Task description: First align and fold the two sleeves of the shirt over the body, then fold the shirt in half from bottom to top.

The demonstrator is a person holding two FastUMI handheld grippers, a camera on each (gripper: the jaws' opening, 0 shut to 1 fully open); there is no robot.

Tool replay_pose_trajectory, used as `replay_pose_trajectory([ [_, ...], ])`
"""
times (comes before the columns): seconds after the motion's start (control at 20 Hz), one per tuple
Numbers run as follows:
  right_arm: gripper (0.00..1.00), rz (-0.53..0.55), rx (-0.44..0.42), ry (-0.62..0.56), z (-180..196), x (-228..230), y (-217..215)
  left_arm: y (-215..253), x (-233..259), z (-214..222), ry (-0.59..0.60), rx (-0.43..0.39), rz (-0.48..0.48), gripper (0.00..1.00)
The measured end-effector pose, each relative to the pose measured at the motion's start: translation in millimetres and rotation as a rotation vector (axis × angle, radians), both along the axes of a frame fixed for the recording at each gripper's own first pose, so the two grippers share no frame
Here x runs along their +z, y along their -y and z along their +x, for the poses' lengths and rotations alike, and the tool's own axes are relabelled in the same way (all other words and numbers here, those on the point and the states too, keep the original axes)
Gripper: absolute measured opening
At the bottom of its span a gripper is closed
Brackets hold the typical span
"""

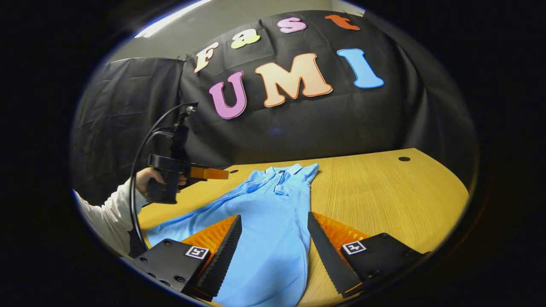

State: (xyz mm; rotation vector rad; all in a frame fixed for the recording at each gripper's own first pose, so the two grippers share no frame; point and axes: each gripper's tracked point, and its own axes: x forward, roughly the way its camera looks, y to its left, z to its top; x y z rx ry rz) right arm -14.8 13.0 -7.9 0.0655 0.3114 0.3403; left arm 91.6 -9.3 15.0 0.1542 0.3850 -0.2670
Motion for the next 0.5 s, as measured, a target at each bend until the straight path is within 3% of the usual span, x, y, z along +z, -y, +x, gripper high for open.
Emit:
replay_pose_trajectory([
  [0.3, 0.97, -0.07, 0.018, -0.028, -45.9, -12.2, 0.2, -26.9, -22.2, -110.6, 0.004, 0.026, -0.012, 0.96],
  [0.5, 0.97, -0.098, 0.023, -0.049, -75.5, -27.4, 1.6, -41.3, -37.7, -163.2, 0.018, 0.092, -0.045, 0.96],
])
